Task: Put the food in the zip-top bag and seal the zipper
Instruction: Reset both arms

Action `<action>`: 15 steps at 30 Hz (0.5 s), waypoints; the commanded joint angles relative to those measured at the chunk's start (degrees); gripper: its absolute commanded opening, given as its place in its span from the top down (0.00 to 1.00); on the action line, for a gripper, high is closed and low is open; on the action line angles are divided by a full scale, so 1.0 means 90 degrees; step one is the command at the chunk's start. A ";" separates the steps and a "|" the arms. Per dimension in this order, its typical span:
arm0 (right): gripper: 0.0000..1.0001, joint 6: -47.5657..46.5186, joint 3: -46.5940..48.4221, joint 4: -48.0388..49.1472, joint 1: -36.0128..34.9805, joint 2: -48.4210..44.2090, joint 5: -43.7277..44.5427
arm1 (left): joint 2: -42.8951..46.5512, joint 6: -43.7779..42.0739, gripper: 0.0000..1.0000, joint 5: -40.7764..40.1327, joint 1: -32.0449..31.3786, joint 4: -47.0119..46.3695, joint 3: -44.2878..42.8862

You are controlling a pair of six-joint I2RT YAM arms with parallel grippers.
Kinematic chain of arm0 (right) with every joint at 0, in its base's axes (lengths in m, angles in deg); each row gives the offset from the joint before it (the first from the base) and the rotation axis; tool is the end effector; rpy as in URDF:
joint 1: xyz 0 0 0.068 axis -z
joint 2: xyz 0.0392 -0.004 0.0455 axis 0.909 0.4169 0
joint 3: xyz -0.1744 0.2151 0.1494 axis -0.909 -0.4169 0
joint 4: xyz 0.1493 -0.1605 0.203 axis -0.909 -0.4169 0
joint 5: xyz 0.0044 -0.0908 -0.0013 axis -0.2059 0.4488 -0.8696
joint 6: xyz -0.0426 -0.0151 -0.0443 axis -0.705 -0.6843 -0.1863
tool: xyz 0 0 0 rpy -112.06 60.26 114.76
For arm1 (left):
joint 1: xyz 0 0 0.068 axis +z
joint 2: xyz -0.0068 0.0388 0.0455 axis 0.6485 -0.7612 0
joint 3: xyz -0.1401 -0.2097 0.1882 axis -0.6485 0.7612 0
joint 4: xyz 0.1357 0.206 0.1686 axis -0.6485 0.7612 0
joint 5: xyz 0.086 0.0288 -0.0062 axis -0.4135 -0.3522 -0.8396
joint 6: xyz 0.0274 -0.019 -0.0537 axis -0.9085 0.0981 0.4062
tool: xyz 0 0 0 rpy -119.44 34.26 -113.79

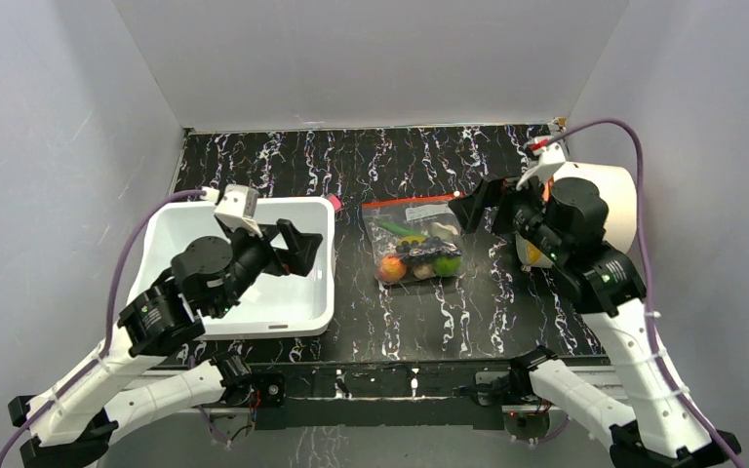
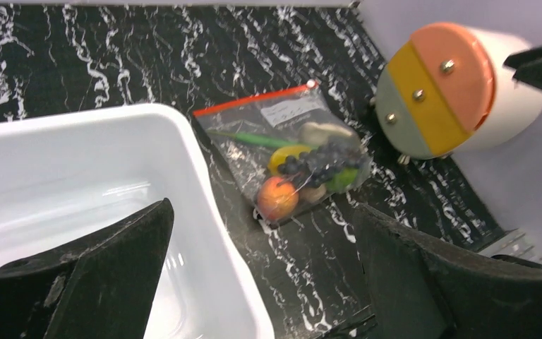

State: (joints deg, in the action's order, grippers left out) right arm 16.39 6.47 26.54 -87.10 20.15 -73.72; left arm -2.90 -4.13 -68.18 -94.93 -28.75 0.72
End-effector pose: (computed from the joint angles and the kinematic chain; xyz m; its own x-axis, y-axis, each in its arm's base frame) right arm 0.1719 0.0740 0.4590 -0.3852 0.1456 -0.9113 -0.3666 0.8821 0.2959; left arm 0.1053 -0.1099 0.4512 -0.2672 -0.2664 -0.9261 0.3952 0.8462 -0.3574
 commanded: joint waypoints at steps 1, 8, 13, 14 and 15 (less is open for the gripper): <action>0.02 0.0522 -0.0101 -0.0096 0.0010 -0.0425 -0.0303 | 0.0247 -0.0093 0.01 0.0050 0.0019 -0.0402 -0.0032; 0.02 0.0829 -0.0261 -0.0109 0.0005 -0.0725 -0.0124 | 0.0372 -0.0039 0.02 -0.0139 0.0013 -0.0310 -0.0001; 0.02 0.0932 -0.0381 -0.0083 0.0005 -0.0819 -0.0088 | 0.0327 0.0075 0.02 -0.0486 0.0011 -0.0003 -0.0067; 0.02 0.0950 -0.0390 -0.0097 0.0011 -0.0824 -0.0100 | 0.0324 0.0081 0.02 -0.0529 0.0018 0.0048 -0.0046; 0.02 0.0951 -0.0396 -0.0111 0.0013 -0.0824 -0.0115 | 0.0324 0.0092 0.02 -0.0582 0.0020 0.0082 -0.0037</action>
State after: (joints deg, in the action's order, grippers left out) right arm 23.38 3.10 23.96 -87.10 13.44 -75.12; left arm -0.06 -3.98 -69.95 -94.93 -29.80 0.72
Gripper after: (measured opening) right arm 0.980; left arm 0.983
